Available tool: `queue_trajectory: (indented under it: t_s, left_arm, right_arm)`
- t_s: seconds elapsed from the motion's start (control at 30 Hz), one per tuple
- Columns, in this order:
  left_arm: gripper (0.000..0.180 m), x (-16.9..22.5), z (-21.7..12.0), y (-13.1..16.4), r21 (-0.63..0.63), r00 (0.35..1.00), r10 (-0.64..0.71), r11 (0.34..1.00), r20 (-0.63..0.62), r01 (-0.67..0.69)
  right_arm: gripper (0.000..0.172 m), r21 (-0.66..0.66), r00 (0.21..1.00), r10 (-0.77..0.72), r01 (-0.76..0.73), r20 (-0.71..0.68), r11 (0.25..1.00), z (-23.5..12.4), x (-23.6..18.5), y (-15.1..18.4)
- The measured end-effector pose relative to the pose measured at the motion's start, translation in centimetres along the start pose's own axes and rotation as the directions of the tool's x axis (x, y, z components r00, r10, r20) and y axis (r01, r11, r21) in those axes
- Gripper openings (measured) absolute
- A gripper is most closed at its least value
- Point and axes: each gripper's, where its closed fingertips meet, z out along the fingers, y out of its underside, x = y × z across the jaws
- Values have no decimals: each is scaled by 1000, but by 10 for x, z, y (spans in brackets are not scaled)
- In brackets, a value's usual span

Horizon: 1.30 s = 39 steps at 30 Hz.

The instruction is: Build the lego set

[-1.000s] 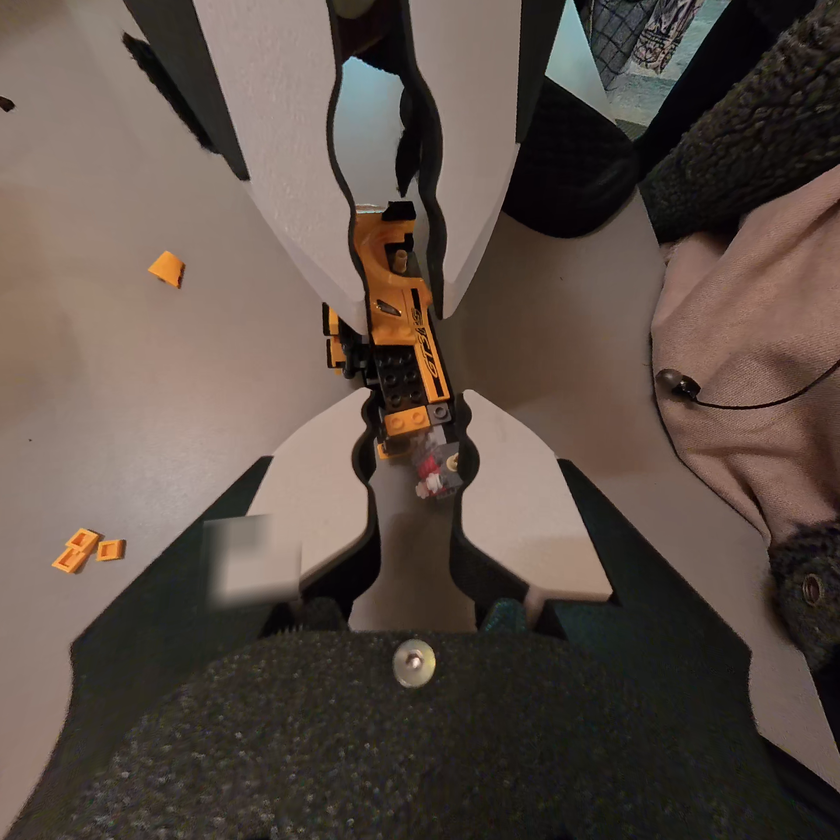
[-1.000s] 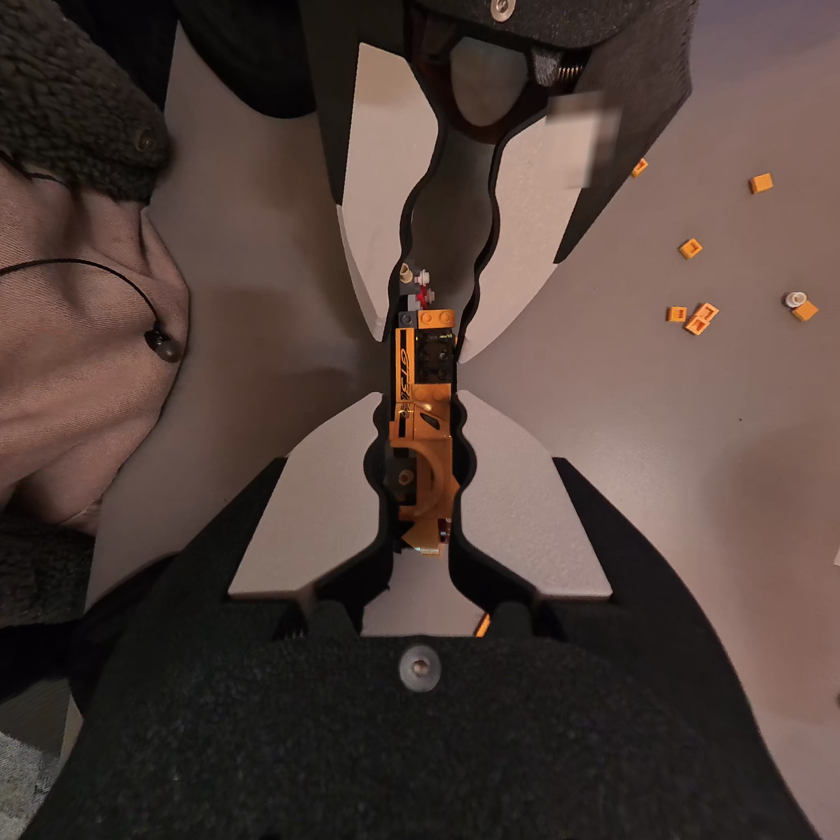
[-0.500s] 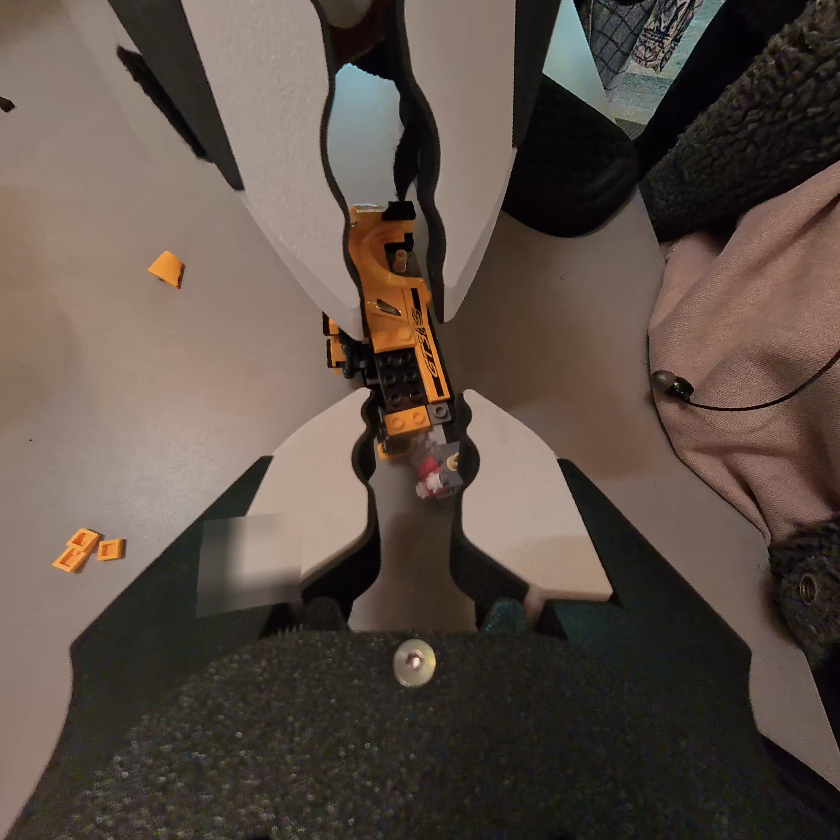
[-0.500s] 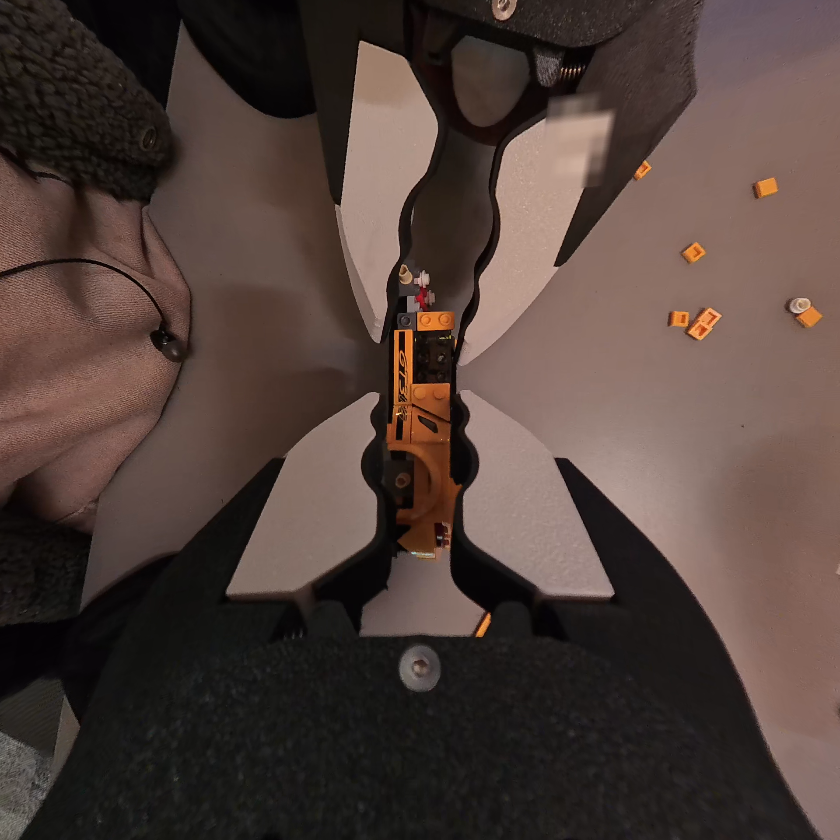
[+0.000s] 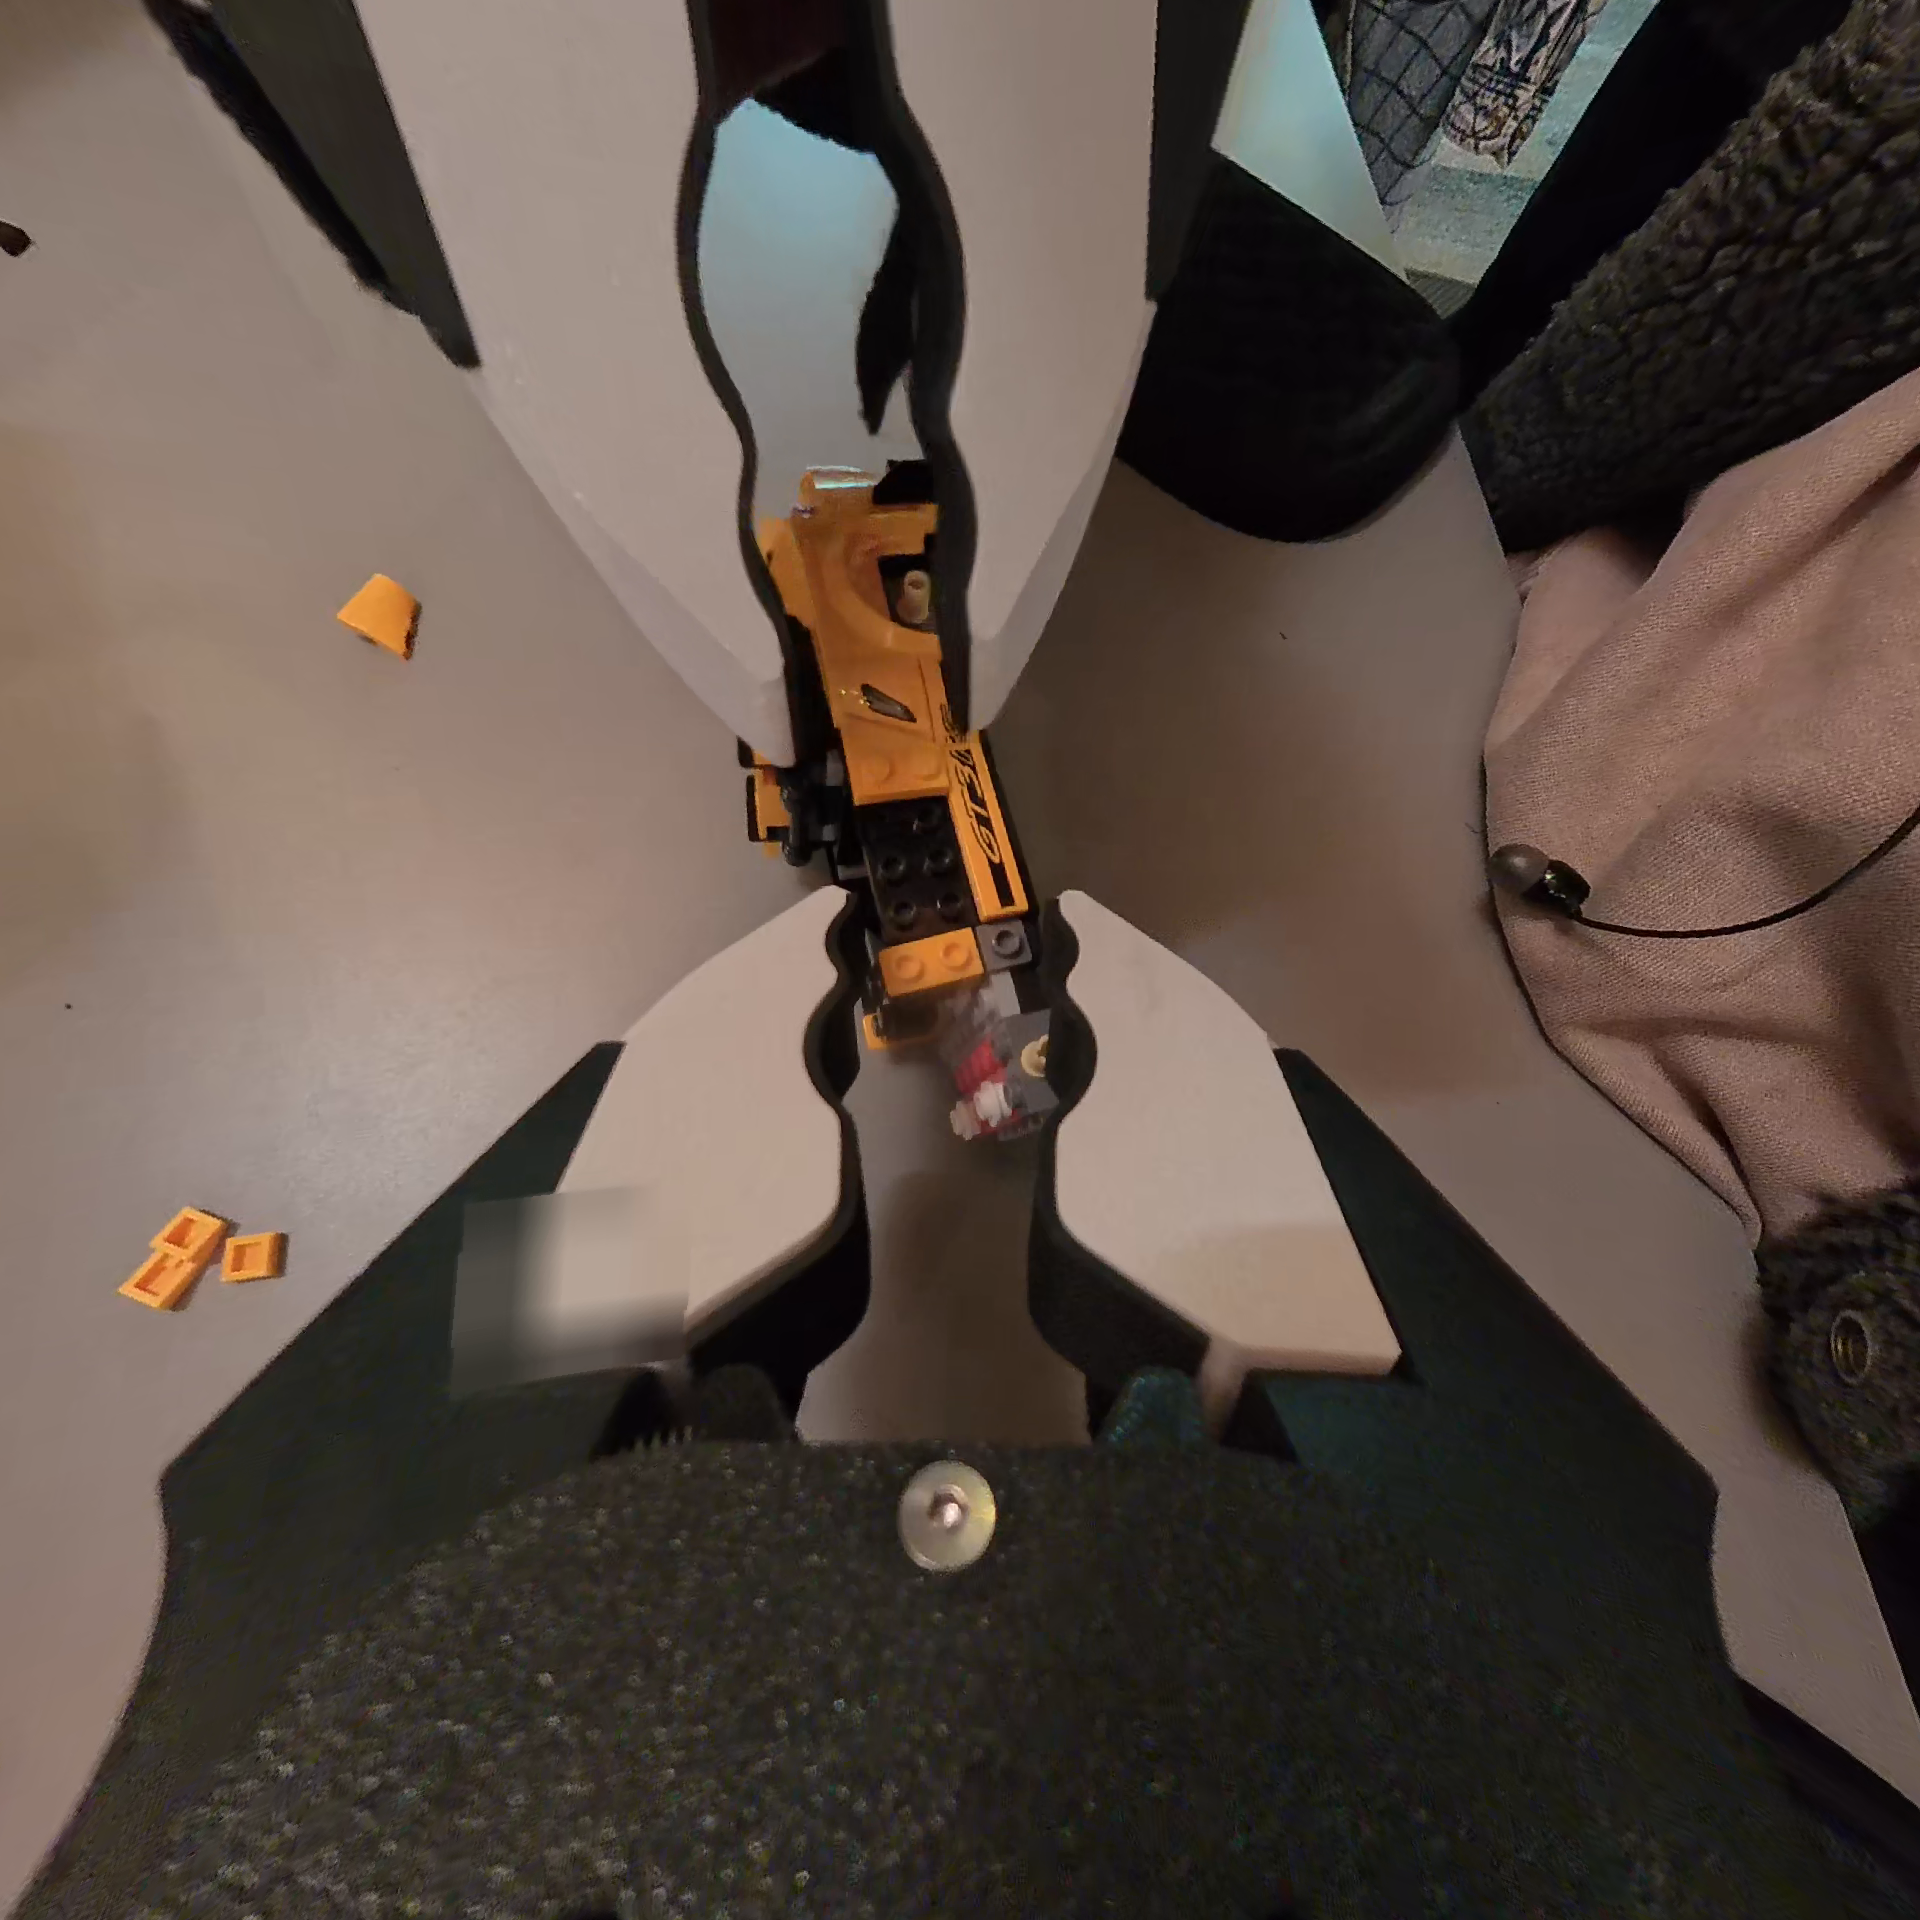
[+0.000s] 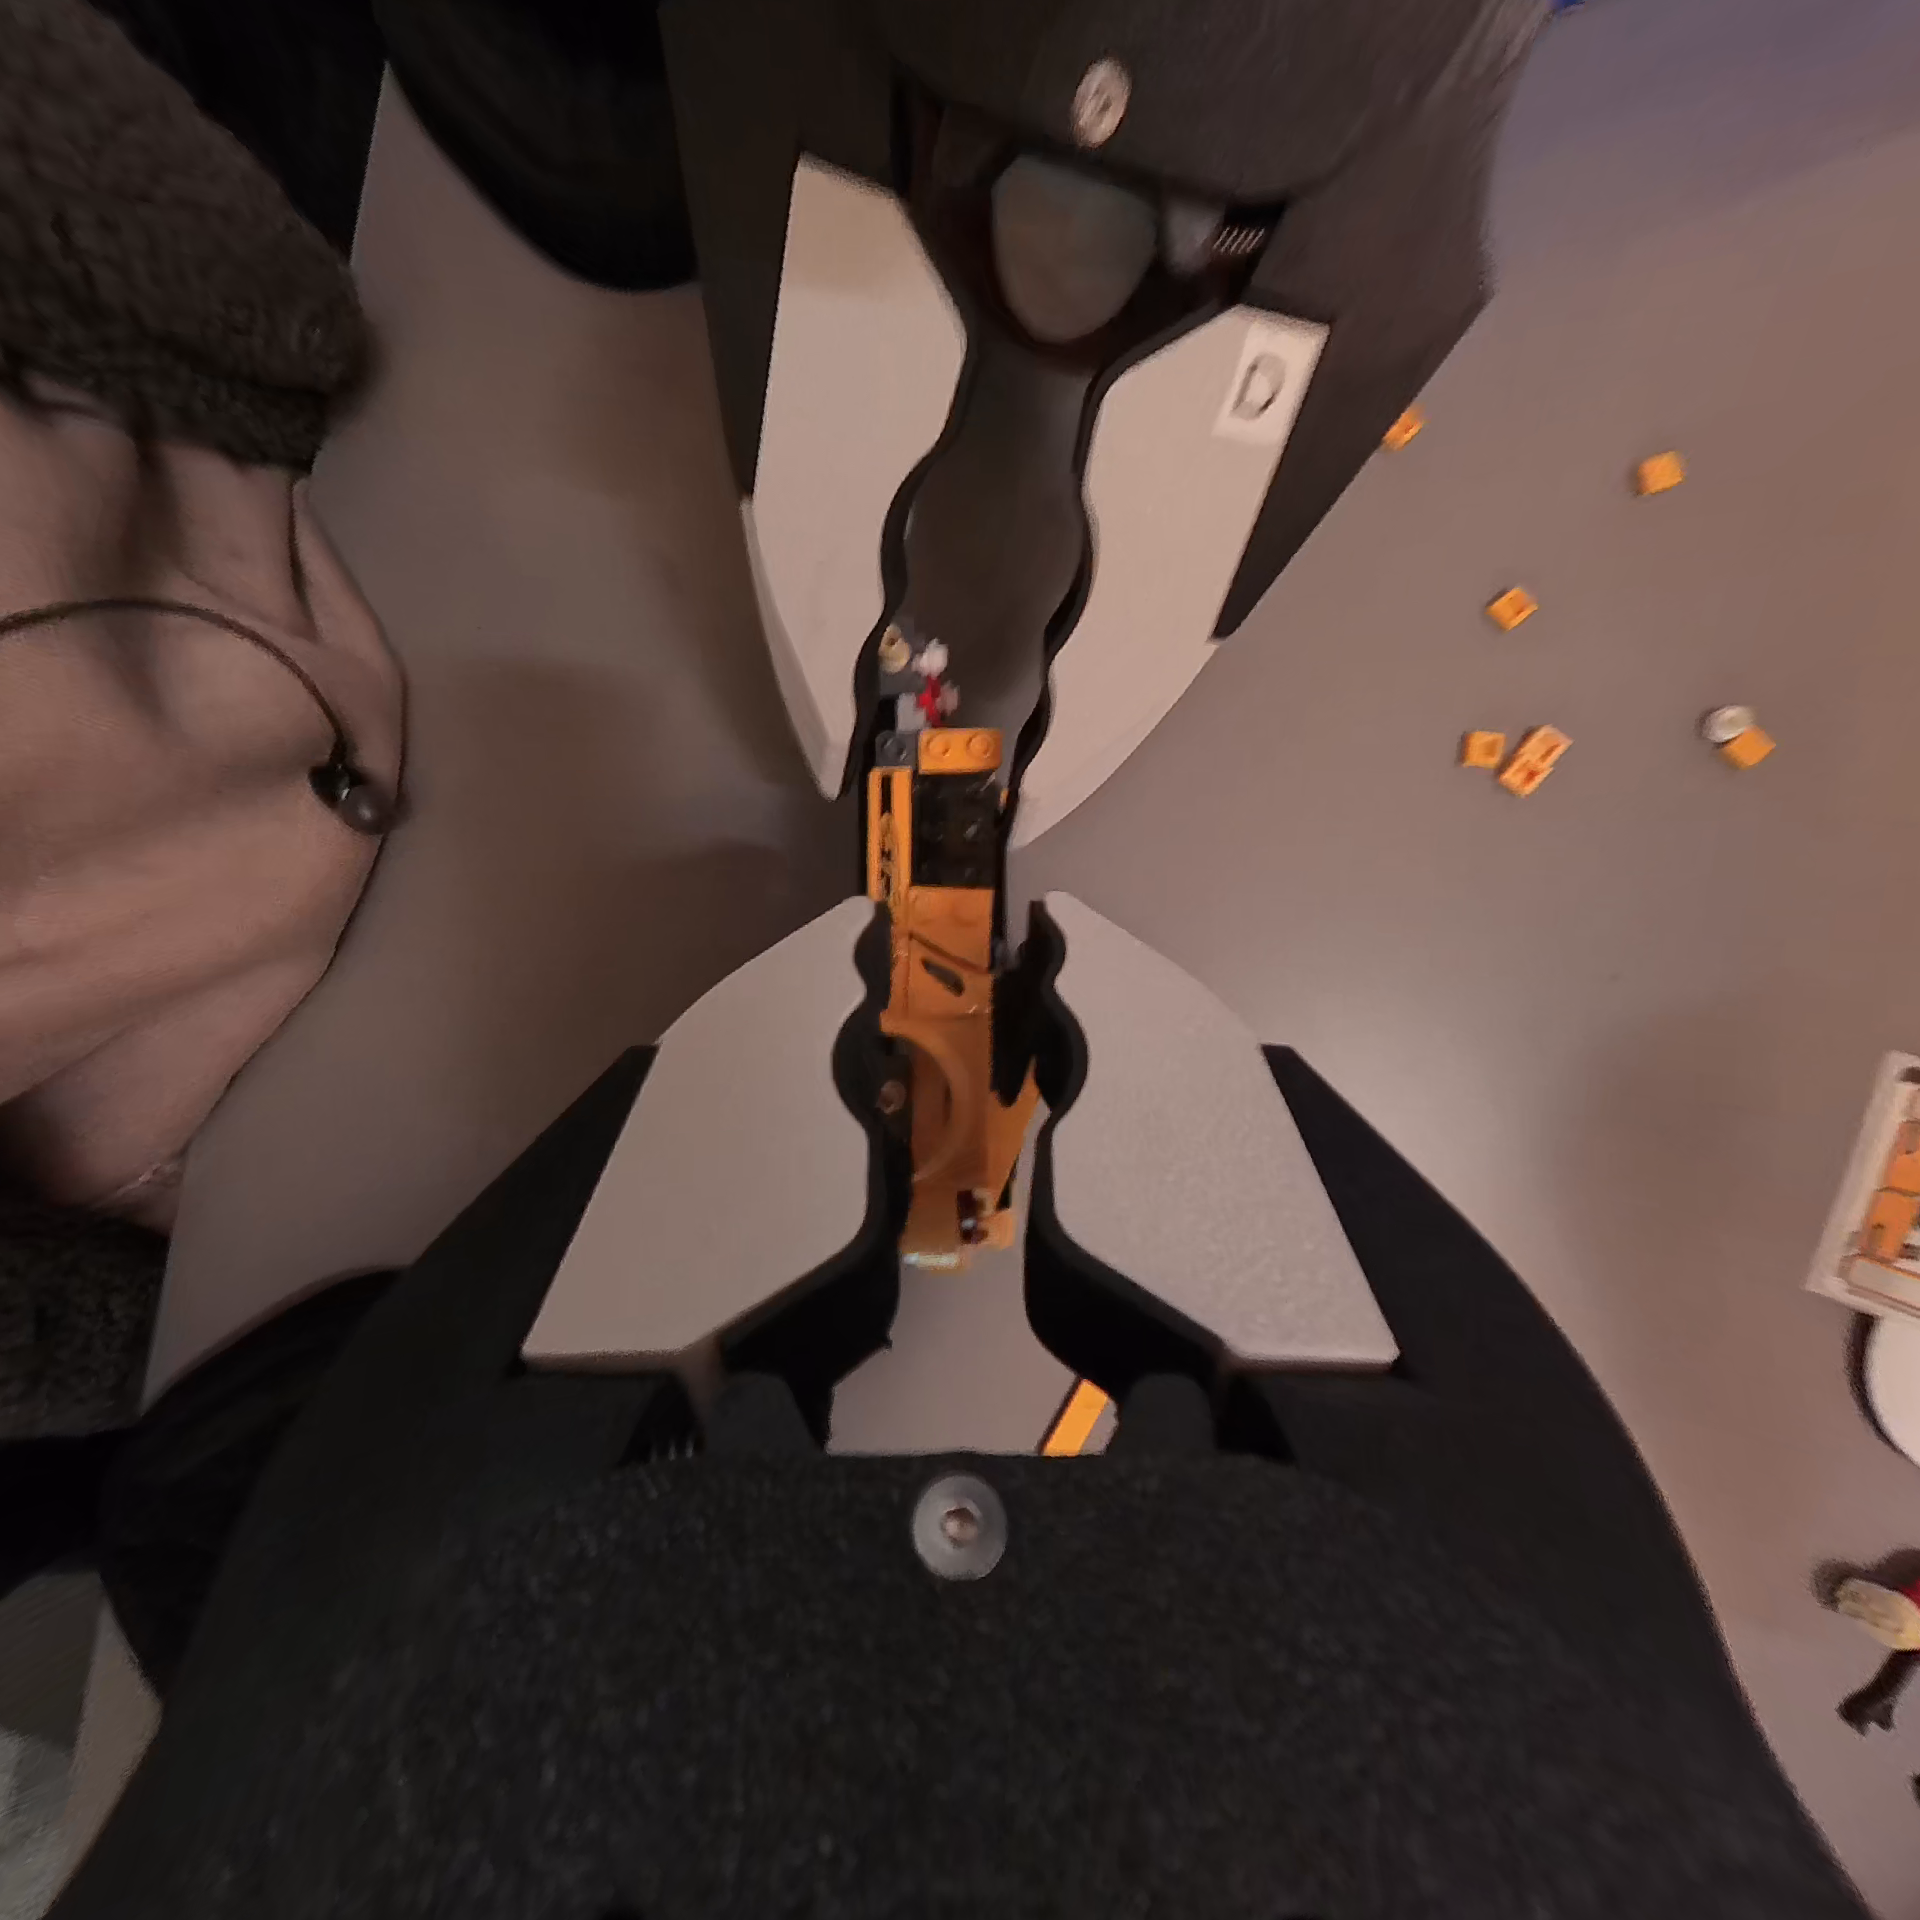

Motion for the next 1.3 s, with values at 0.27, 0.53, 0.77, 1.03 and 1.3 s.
queue_trajectory:
  t_s: [0.27, 0.53, 0.77, 1.03, 1.3]
  left_arm:
    - [32, -1, 0, 0, -2, 1000, 5, 1000, 3, -5]
    - [32, -2, 1, 0, -5, 1000, 3, 1000, 4, -3]
    - [31, -3, 1, 0, -9, 1000, 6, 1000, 8, -6]
    - [31, -3, 2, 0, -7, 1000, 5, 1000, 8, -5]
    - [31, -3, 2, 0, -5, 1000, 3, 1000, 6, -3]
  right_arm:
    - [10, -8, 1000, 3, -3, 0, 1000, 4, 5, -4]
    - [5, -105, 999, -43, 42, -1, 994, 6, 2, 6]
    - [2, -187, 995, -97, 93, -9, 978, 6, 3, 9]
    - [5, -217, 993, -120, 116, -5, 969, 4, 4, 9]
    - [6, -179, 996, -88, 88, 7, 980, 7, 3, 3]
